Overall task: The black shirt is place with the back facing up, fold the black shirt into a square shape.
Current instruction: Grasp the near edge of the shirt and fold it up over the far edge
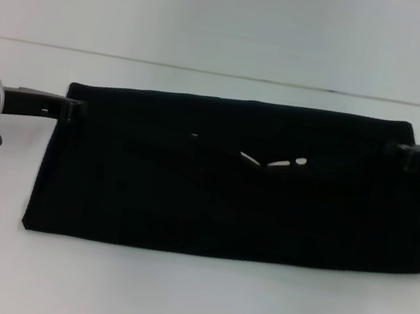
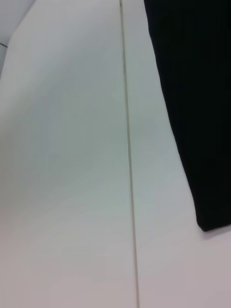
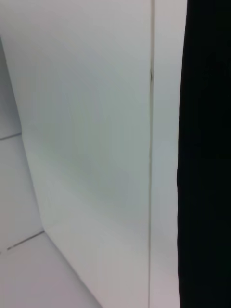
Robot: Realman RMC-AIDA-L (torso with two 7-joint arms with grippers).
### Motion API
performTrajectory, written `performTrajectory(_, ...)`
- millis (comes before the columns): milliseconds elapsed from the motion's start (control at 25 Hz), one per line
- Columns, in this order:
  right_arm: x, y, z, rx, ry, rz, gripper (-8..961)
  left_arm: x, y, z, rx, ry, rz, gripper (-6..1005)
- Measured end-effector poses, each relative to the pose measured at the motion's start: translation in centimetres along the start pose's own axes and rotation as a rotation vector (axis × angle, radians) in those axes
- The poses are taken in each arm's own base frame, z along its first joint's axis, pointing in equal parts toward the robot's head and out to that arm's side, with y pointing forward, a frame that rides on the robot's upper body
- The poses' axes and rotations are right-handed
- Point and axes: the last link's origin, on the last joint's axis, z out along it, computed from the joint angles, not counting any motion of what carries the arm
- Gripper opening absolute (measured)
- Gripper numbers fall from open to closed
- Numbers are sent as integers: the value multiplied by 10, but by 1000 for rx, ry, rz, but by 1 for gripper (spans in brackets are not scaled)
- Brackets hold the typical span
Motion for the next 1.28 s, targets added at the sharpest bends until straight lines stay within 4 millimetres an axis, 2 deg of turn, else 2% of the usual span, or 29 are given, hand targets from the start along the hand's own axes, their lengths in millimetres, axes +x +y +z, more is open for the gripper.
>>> performTrajectory(280,-14,10,16,37,-14,-35,51,8,-4,0,42,27,10,2)
performTrajectory(600,-42,10,17,31,-39,-77,52,27,-14,-11,92,76,29,2)
performTrajectory(880,-63,9,19,53,-62,-112,51,46,-12,-13,105,108,58,1)
performTrajectory(1040,-69,12,25,73,-56,-138,51,50,-12,-10,130,121,69,0)
performTrajectory(1280,-64,16,37,128,-40,-160,51,46,-12,1,198,136,73,0)
